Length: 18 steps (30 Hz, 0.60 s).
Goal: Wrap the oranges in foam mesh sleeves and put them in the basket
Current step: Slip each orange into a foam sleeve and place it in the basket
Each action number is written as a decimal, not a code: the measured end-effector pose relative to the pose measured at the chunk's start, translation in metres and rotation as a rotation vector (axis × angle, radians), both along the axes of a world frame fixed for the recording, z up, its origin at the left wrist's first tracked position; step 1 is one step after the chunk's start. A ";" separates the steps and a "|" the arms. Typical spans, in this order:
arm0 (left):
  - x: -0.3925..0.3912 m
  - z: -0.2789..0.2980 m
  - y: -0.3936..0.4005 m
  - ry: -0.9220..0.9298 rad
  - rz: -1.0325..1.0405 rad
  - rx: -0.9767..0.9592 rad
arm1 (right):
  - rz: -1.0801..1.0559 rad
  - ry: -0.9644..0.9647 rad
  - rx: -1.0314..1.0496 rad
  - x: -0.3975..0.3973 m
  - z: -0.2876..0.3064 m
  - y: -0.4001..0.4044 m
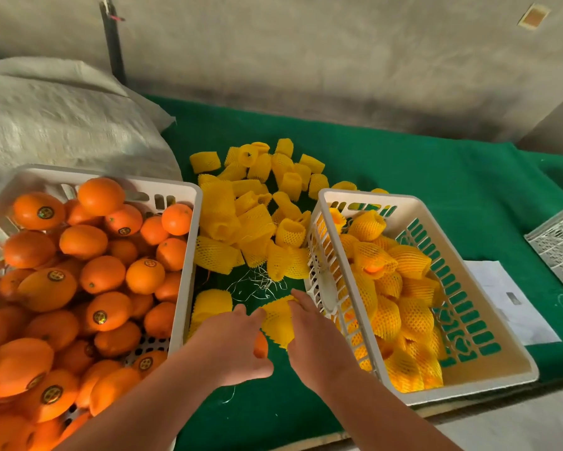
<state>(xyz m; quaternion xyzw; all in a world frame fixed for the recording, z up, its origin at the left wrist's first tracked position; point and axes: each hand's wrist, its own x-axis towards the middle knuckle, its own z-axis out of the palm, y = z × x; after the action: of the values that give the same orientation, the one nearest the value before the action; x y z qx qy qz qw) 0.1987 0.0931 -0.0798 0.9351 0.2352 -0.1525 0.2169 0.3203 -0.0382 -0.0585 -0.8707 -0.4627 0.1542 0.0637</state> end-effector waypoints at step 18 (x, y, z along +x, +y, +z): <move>0.010 0.027 0.024 -0.382 0.775 -1.225 | -0.118 0.266 0.444 -0.015 -0.006 0.005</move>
<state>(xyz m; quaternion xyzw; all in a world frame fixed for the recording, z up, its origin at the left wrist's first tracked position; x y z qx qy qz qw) 0.2088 0.1173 -0.0526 0.5072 0.3789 -0.0038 0.7740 0.3057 -0.0333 -0.0648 -0.8329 -0.4213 0.1582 0.3222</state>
